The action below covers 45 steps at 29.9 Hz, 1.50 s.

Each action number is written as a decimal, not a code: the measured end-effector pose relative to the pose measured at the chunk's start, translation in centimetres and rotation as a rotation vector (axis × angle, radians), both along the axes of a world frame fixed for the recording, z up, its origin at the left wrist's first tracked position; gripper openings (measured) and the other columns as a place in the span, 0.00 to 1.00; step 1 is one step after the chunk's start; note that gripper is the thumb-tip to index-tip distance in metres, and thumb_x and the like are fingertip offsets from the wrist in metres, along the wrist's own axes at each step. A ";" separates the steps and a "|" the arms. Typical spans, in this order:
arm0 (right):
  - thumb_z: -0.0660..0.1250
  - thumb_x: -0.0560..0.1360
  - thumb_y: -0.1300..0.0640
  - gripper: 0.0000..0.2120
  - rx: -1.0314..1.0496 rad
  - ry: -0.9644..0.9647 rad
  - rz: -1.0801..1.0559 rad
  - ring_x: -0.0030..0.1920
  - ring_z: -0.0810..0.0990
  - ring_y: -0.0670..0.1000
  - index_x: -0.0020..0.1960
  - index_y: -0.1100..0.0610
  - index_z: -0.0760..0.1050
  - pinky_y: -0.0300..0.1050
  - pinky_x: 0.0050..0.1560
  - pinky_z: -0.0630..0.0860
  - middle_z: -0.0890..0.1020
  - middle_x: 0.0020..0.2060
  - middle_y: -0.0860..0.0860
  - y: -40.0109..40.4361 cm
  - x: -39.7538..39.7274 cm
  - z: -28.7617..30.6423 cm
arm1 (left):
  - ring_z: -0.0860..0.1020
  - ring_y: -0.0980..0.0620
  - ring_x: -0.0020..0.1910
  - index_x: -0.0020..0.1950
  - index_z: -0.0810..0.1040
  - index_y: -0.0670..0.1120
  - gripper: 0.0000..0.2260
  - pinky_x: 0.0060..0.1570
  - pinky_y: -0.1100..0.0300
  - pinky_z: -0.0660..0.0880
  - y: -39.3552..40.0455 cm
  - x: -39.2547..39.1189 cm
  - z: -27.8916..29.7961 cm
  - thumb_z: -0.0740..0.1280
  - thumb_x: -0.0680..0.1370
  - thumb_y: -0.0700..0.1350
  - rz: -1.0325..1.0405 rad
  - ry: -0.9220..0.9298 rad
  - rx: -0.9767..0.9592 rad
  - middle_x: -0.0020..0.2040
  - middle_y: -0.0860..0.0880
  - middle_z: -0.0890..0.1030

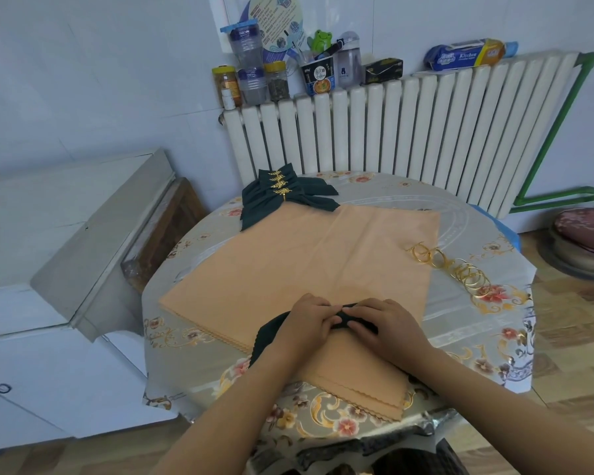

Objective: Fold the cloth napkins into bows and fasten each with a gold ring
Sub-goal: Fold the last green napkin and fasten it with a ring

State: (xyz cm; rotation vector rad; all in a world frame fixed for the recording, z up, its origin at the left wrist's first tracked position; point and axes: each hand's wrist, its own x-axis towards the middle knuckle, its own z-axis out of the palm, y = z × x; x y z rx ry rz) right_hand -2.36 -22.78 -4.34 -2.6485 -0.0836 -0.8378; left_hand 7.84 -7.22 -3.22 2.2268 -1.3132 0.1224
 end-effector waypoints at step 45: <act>0.74 0.69 0.51 0.22 0.656 0.198 -0.375 0.46 0.77 0.47 0.60 0.52 0.74 0.41 0.48 0.72 0.80 0.55 0.50 -10.1 3.2 5.4 | 0.76 0.46 0.36 0.49 0.84 0.40 0.10 0.39 0.59 0.71 -3.7 1.9 -1.1 0.69 0.69 0.38 0.239 -0.099 -0.208 0.37 0.48 0.81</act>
